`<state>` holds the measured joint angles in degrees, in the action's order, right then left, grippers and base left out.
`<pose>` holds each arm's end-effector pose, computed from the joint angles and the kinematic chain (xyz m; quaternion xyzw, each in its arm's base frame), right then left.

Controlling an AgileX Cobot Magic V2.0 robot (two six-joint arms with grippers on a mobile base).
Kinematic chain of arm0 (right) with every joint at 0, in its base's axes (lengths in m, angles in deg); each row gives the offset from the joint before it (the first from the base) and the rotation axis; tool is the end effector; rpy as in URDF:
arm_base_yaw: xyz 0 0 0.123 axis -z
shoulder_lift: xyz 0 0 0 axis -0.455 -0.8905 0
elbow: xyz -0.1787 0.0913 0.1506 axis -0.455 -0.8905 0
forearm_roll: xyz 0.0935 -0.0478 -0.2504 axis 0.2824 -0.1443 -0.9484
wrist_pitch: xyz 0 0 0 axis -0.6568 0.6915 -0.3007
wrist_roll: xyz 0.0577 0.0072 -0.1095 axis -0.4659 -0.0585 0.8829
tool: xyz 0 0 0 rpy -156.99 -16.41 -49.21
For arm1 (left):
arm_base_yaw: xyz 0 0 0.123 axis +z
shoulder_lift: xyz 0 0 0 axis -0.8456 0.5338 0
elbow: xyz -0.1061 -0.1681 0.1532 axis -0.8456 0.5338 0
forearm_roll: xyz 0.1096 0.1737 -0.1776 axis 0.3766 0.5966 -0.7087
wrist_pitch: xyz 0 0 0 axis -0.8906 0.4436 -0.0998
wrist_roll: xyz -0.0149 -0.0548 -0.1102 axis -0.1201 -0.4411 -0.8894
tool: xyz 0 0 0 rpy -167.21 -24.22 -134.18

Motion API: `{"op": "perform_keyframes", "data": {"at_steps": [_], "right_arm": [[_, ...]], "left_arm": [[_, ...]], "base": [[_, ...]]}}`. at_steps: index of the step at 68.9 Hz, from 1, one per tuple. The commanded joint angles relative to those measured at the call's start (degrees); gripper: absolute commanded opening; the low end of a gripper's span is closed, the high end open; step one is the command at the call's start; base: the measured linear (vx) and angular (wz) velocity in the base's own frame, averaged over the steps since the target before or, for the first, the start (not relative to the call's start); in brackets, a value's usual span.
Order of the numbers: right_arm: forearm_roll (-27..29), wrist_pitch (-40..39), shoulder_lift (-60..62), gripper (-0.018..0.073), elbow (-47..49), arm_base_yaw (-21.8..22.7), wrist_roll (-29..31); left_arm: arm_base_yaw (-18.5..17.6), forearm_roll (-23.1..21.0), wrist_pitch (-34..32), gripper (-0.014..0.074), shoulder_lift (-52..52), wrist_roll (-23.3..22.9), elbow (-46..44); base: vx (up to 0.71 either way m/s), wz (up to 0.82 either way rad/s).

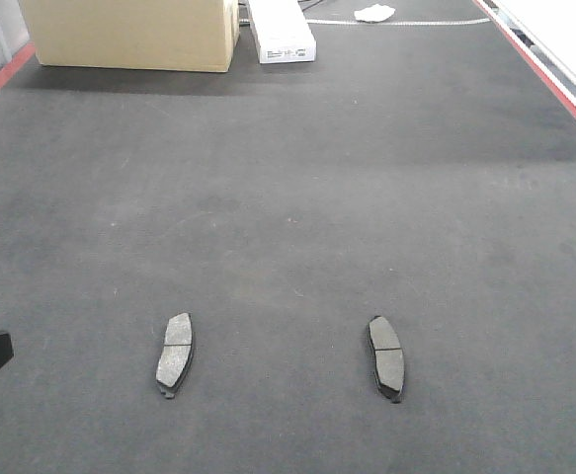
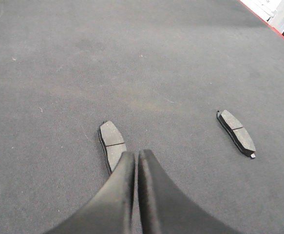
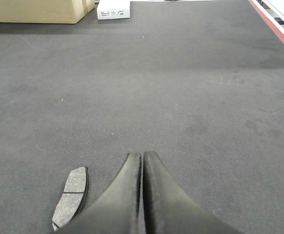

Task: Move and align brake pads A on conveyor
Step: 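Drive the base back from the conveyor belt and turn away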

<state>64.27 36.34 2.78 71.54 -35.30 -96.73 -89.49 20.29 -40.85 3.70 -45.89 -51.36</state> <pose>0.1789 0.0204 0.2604 -0.0256 0.8045 0.0394 0.5921 0.1691 -0.0891 0.2643 0.0465 0.8519 -0.1934 0.4845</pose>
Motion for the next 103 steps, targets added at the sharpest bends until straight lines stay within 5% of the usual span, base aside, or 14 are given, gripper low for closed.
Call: {"op": "perform_keyframes", "data": {"at_steps": [1,103], "right_arm": [[-0.8,-4.7,-0.3,-0.0008,1.5,0.3,0.7],[-0.8,-4.6,-0.3,-0.0008,1.5,0.3,0.7]], "left_arm": [[-0.4,0.4,-3.8,-0.0006,0.0,-0.4,-1.5],[-0.4,0.4,-3.8,-0.0006,0.0,-0.4,-1.5]], "base": [[-0.03,0.01],[-0.2,0.01]]}}
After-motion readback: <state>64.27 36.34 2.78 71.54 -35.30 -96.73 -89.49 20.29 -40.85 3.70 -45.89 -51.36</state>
